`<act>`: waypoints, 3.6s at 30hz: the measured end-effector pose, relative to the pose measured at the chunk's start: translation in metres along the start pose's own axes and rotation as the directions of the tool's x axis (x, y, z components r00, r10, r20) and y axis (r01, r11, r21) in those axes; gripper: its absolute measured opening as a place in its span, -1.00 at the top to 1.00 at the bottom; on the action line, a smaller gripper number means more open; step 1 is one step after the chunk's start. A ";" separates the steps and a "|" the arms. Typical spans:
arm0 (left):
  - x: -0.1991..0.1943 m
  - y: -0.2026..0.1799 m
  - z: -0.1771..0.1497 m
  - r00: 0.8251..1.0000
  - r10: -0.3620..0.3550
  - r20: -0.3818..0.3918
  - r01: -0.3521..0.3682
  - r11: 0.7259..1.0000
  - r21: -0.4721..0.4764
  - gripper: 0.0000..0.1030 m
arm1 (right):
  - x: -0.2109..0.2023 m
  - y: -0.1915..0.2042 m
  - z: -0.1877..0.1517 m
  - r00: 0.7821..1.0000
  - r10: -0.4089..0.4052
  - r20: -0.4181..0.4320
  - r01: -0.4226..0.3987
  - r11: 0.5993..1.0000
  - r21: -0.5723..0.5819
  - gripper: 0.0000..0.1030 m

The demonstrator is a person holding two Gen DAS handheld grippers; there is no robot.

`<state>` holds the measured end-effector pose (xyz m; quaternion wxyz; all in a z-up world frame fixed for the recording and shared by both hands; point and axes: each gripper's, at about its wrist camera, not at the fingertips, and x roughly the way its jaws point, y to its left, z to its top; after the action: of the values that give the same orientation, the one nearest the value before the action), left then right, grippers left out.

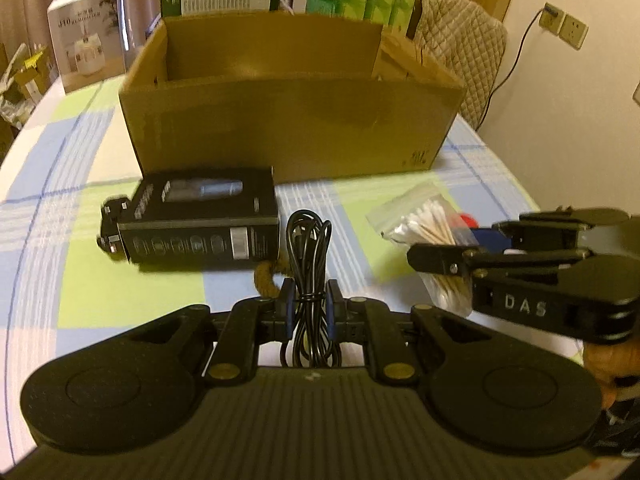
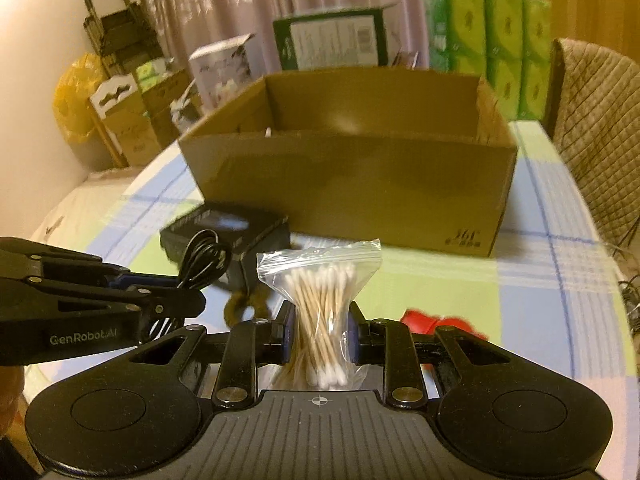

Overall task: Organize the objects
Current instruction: 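Lift the cable and swab bag with both grippers and carry toward the box, then lower both held items into the box and open both grippers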

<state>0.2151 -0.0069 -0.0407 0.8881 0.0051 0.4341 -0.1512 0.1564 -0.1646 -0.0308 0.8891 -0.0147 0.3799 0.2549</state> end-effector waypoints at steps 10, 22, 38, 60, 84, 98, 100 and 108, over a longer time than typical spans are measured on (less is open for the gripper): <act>-0.033 -0.002 0.017 0.998 0.021 0.054 -0.021 1.000 -0.004 0.78 | -0.030 0.008 0.036 0.998 -0.018 0.068 0.015 0.999 0.041 0.57; -0.058 0.010 0.039 0.995 0.036 0.092 -0.035 0.999 -0.018 0.78 | -0.045 0.003 0.054 0.996 -0.037 0.080 0.037 0.999 0.009 0.57; -0.051 -0.004 0.058 0.996 0.029 0.085 -0.030 0.999 0.019 0.78 | -0.056 -0.021 0.060 0.994 -0.077 0.080 0.078 0.997 -0.011 0.57; -0.051 0.005 0.088 0.995 0.022 0.094 -0.024 0.999 0.021 0.78 | -0.040 -0.024 0.110 0.997 -0.026 0.073 0.026 1.000 -0.004 0.57; -0.004 0.036 0.172 0.994 0.059 0.088 -0.059 0.998 -0.009 0.78 | 0.018 -0.070 0.167 0.998 -0.042 0.041 0.038 0.996 0.081 0.57; 0.030 0.053 0.192 0.987 0.093 0.129 -0.088 0.995 -0.044 0.75 | 0.043 -0.088 0.162 0.999 -0.036 0.023 0.033 0.994 0.108 0.57; 0.032 0.057 0.195 0.983 0.112 0.148 -0.102 0.992 -0.076 0.58 | 0.044 -0.090 0.161 0.999 -0.035 0.018 0.033 0.993 0.110 0.57; 0.034 0.059 0.184 0.986 0.108 0.127 -0.099 0.993 -0.069 0.57 | 0.043 -0.095 0.160 0.999 -0.039 0.014 0.037 0.992 0.118 0.57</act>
<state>0.3920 0.0143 0.0406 0.9209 -0.0099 0.3788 -0.0913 0.3317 -0.1930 0.0375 0.8963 0.0325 0.3864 0.2152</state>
